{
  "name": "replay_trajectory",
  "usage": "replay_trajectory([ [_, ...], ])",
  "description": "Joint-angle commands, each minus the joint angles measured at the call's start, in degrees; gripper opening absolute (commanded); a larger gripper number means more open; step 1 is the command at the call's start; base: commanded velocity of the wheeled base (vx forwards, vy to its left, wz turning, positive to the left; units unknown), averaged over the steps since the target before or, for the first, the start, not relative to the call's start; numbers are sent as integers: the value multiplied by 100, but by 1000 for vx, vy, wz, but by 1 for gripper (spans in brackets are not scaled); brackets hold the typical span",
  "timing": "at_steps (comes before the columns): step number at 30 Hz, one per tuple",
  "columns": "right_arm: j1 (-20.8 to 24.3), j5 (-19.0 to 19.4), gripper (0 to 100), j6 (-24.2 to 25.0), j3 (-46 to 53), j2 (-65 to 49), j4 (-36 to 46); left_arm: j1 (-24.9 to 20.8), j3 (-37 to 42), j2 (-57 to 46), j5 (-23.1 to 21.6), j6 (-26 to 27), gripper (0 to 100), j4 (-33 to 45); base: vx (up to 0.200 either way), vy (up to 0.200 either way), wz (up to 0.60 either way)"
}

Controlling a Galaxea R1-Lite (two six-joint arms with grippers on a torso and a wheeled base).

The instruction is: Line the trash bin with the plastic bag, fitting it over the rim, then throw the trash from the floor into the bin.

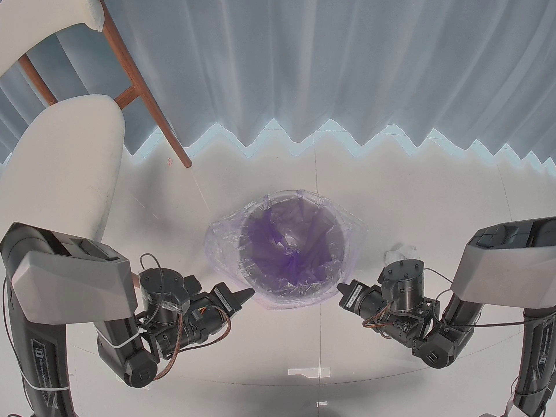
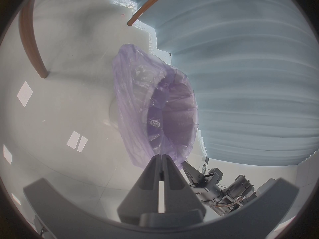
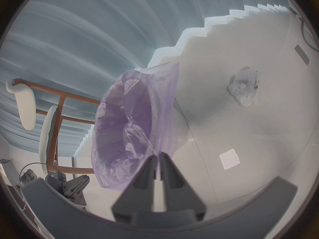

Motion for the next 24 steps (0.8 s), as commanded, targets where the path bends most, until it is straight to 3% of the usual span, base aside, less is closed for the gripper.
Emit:
replay_trajectory([
  [1,22,-15,0,11,70,-7,-31,-101,53,-29,5,-7,0,-3,0,0,0],
  [15,75,-24,0,28,298,-121,-57,-127,185,-3,49,-7,0,6,0,0,0],
  [16,75,-24,0,28,316,-121,-57,-136,264,-20,49,2,100,-3,0,0,0],
  [24,136,-50,0,28,324,-121,-66,-127,106,41,58,28,100,6,0,0,0],
])
